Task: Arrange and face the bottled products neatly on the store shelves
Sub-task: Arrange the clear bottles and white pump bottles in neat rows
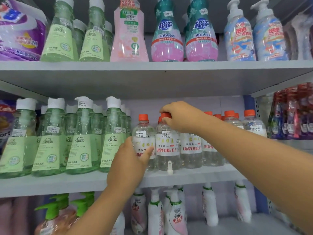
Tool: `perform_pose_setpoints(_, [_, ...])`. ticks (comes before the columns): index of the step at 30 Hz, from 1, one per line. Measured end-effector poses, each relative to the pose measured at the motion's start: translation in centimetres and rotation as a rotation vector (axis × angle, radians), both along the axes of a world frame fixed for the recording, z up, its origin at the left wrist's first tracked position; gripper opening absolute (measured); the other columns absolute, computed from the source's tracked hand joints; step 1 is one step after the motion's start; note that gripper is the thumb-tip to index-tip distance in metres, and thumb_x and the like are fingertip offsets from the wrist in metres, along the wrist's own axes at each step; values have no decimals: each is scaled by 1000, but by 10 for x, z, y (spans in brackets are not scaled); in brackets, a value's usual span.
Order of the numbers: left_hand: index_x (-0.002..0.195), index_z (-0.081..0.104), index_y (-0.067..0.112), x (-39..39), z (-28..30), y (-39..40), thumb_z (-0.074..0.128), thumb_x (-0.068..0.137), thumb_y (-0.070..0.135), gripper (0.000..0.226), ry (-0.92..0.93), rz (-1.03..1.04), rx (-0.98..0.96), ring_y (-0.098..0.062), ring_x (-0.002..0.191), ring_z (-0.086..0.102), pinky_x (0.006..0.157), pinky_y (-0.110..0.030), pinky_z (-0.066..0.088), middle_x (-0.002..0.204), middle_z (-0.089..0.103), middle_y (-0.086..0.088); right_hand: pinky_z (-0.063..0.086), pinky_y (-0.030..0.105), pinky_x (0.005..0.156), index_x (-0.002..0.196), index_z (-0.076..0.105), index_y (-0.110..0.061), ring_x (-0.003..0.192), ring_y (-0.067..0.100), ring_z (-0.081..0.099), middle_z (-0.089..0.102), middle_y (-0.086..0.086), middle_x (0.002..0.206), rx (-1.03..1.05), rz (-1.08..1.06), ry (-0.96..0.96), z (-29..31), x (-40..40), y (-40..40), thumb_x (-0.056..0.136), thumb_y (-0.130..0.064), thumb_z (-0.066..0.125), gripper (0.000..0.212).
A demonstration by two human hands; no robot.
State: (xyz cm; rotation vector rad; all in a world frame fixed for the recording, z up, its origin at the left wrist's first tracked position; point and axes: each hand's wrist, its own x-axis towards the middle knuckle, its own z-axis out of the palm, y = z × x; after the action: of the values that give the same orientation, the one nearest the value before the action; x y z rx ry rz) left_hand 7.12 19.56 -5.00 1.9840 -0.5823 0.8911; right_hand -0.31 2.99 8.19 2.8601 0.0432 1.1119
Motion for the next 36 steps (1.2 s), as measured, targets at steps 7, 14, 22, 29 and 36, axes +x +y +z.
perform_pose_setpoints(7, [136,43,28,-6,4,2,65,89,57,59,13,-67,-33,-2,80,53,70,-28,44,86,50,26,47,37,102,138,54,-23,112,17,57,56,-2,127,87,118,-46,-25,-9,-7,96,-47,62,50])
perform_pose_setpoints(14, [137,51,17,-45,-33,17,60,99,31,42,-365,-61,-53,-8,127,46,109,-23,34,134,53,8,47,33,103,134,59,-15,119,15,56,54,0,134,169,317,-426,-84,-43,-7,99,-26,60,36])
perform_pose_setpoints(22, [131,56,39,-13,-211,21,52,87,62,50,73,-232,555,-3,117,53,98,-27,47,127,58,22,48,22,74,83,60,-40,82,6,64,66,-18,93,794,152,-143,-329,-10,-46,89,-9,62,31])
perform_pose_setpoints(29, [101,78,27,24,-256,-5,59,46,80,78,107,28,808,-22,77,71,66,-39,59,90,73,5,55,32,90,117,58,-31,102,8,64,63,-7,116,1122,32,105,-386,60,-53,72,-48,79,53])
perform_pose_setpoints(36, [94,77,26,31,-263,6,53,44,78,76,6,-68,690,-18,67,68,58,-34,54,82,69,9,55,27,85,103,58,-35,94,3,66,69,-17,103,1227,-32,154,-369,75,-39,67,-38,84,45])
